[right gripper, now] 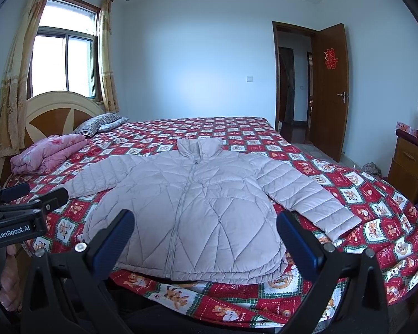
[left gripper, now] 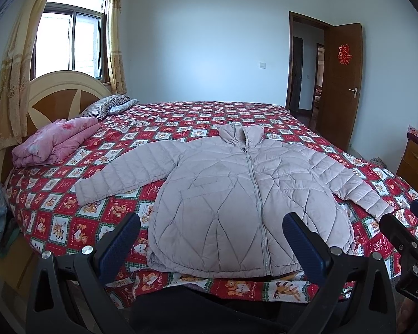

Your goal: Fold large clothes

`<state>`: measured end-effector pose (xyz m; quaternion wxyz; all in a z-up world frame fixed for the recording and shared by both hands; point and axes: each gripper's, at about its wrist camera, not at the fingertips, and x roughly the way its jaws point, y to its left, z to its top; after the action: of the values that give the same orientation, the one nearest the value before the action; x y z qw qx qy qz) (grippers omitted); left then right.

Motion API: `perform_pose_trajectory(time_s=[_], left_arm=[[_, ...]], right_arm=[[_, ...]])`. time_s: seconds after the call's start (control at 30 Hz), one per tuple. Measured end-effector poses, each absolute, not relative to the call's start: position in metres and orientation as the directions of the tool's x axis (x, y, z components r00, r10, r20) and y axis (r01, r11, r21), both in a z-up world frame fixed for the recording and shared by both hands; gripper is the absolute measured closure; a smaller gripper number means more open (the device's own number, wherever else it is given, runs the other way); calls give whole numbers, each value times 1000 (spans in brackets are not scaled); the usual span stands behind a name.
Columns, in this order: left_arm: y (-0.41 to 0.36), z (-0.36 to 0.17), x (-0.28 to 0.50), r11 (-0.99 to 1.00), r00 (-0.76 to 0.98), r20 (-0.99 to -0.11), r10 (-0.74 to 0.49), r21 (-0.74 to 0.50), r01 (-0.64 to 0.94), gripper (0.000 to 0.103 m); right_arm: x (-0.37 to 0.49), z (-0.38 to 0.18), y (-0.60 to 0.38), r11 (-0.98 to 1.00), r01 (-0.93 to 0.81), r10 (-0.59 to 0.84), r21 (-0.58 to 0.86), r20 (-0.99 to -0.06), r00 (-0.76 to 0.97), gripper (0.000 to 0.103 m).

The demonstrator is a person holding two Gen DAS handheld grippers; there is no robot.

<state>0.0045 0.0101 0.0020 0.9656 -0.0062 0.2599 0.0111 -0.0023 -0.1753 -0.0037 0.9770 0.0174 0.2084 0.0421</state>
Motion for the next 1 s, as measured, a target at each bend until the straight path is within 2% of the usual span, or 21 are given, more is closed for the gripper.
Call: perform_pose_trajectory(time_s=[1.0], left_arm=[[12, 2, 4, 1000, 868, -496, 20, -1, -23, 1]], right_arm=[[-1, -10, -172, 995, -80, 97, 58, -414, 905, 0]])
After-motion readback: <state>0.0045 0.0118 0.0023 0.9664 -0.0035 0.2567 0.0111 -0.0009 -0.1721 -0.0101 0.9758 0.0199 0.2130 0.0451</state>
